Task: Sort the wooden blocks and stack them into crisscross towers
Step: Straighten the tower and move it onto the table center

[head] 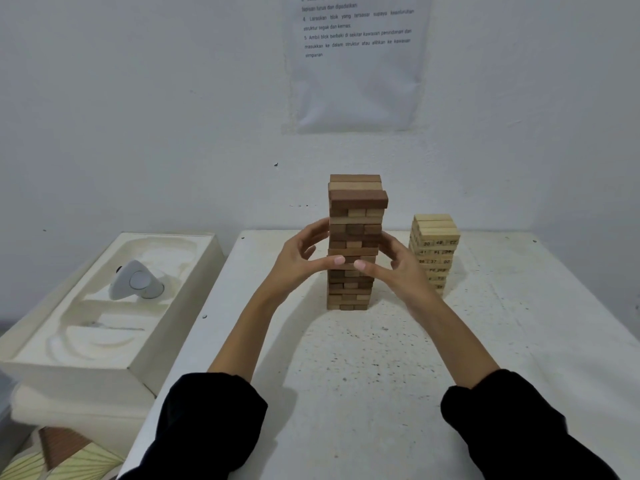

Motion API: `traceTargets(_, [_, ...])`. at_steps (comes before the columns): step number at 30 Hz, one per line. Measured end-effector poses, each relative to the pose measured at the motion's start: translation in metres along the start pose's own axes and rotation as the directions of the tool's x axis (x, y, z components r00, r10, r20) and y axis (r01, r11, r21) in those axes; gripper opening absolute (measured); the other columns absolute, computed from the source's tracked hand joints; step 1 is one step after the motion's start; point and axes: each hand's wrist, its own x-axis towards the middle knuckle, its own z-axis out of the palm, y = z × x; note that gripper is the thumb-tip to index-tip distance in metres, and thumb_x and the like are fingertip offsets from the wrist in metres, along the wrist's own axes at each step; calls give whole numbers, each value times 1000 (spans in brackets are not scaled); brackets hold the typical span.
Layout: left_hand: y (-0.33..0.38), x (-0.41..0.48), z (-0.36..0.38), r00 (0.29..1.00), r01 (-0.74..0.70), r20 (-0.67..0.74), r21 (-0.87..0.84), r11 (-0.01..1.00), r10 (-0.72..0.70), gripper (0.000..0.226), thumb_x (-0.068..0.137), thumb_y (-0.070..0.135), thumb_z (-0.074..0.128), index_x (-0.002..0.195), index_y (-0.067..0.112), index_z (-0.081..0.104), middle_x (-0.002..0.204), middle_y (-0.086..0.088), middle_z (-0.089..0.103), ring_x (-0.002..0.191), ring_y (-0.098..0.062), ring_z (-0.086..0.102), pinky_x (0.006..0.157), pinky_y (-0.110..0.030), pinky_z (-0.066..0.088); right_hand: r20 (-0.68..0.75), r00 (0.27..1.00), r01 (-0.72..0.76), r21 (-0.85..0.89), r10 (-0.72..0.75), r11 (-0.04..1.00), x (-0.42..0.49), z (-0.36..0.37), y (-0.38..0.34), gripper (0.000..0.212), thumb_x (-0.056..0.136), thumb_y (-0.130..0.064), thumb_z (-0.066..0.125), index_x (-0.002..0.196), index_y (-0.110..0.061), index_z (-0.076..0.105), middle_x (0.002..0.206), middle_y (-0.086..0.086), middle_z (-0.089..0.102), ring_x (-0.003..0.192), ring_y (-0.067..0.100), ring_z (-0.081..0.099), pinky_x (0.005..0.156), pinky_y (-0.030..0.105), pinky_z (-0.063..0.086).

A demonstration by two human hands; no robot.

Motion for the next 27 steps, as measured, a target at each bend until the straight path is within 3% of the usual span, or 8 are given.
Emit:
traceTargets(3, [0, 2, -5, 1000, 10, 1, -11, 1000, -10, 65, 59, 40, 80, 118, 39, 54, 121, 18, 61, 116, 0, 55, 98, -19, 40, -1, 1000, -4, 31, 4, 1000, 2, -2, -2, 92, 54, -53, 78, 136, -26, 46, 135, -8, 52, 128, 8, 44, 110, 41, 32])
traceTargets(6, [1, 4, -7, 1000, 9, 21, -13, 1000, -9, 66, 55, 43, 80, 116, 39, 55, 119, 19, 62, 116, -2, 56, 96, -19, 42, -1, 1000, -11, 68, 11, 998, 3, 0, -6, 84, 58, -47, 76, 134, -26, 47, 132, -9, 55, 125, 6, 46, 111, 42, 31])
traceTargets(14, [-5, 8, -6, 1000, -11, 16, -85, 996, 12, 61, 62, 20, 80, 117, 27, 54, 116, 7, 64, 110, -6, 60, 97, -19, 45, -49, 999, -10, 105, 15, 994, 7, 3, -5, 74, 56, -39, 79, 124, -22, 56, 118, -9, 64, 116, 6, 55, 107, 48, 36])
traceTargets(21, [-4, 7, -4, 999, -33, 17, -113, 993, 35, 69, 60, 25, 82, 123, 23, 53, 121, 2, 63, 114, -10, 59, 102, -23, 44, -94, 996, 16, 116, -5, 993, 7, 5, -2, 75, 55, -40, 79, 124, -21, 57, 118, -10, 64, 116, 6, 54, 106, 48, 37])
traceTargets(24, [-5, 4, -4, 1000, -16, 13, -95, 995, 18, 73, 60, 38, 80, 126, 28, 51, 127, 4, 60, 119, -7, 55, 103, -22, 42, -93, 996, 6, 89, 3, 996, 5, 8, -1, 83, 59, -47, 77, 133, -23, 49, 128, -10, 58, 122, 6, 49, 109, 46, 33])
traceTargets(27, [-8, -7, 5, 999, 44, -16, -65, 997, -46, 75, 79, 67, 53, 142, 30, 36, 146, 10, 42, 133, -3, 39, 107, -22, 33, -69, 996, -51, 107, 59, 993, -9, 13, 1, 80, 77, -62, 61, 144, -28, 34, 145, -12, 40, 132, 2, 34, 114, 36, 20])
